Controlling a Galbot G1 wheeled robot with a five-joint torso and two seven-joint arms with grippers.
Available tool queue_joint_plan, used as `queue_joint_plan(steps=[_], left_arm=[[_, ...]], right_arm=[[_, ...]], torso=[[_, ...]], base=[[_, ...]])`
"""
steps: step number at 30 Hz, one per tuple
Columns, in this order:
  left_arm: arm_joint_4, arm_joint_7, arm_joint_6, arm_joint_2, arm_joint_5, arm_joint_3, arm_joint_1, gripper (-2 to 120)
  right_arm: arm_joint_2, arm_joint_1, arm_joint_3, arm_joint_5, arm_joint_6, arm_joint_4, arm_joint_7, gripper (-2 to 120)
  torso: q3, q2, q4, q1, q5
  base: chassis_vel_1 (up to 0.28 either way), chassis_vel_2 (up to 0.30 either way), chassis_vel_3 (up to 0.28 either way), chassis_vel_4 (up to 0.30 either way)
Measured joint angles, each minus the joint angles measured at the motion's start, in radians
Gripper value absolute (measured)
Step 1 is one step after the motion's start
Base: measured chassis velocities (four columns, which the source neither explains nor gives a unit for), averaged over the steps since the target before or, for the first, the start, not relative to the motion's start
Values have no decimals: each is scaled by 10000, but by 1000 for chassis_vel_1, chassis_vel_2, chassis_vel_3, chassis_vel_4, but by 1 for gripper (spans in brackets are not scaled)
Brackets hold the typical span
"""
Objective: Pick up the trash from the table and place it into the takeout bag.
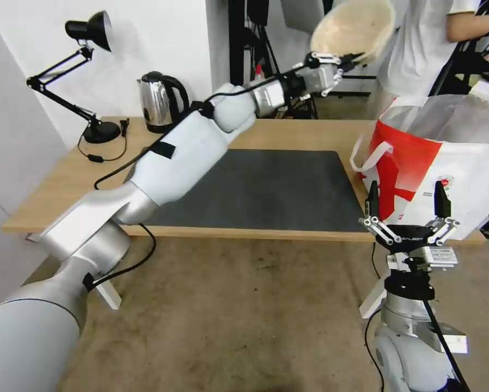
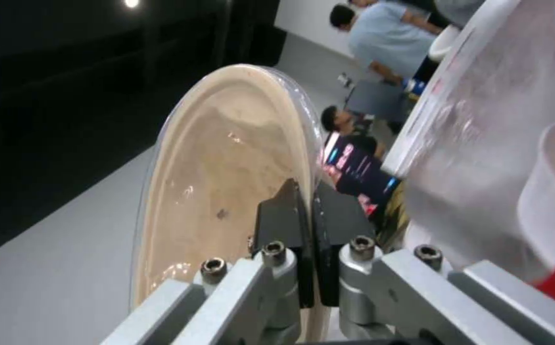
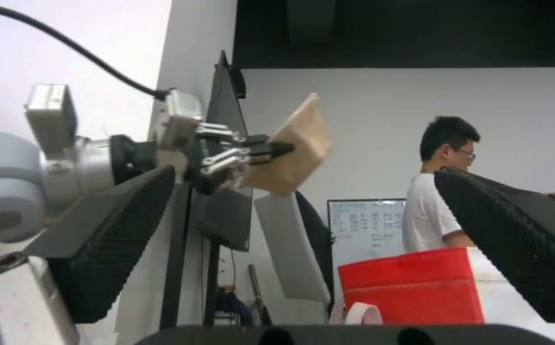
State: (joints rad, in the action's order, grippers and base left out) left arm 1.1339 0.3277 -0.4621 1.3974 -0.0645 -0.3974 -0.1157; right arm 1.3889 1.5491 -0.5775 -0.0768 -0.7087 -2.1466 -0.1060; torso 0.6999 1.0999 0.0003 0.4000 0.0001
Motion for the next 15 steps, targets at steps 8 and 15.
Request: queue_joint_plan(steps=[8,15], left_arm=[[-884,-4,-218,1666,-23,-724,-118,0],[-1232,-141,-288,2008,-332,-1368,-218,0]], right_arm=[[-37,245,-278,-379,-67,-201,-3,100],[-107,366,-370,-569,-154,-296,-1,100]], torso=[[0,0,-3,0,1],[0,0,-3,0,1]], base=[[0,0,0,0],[0,0,0,0]])
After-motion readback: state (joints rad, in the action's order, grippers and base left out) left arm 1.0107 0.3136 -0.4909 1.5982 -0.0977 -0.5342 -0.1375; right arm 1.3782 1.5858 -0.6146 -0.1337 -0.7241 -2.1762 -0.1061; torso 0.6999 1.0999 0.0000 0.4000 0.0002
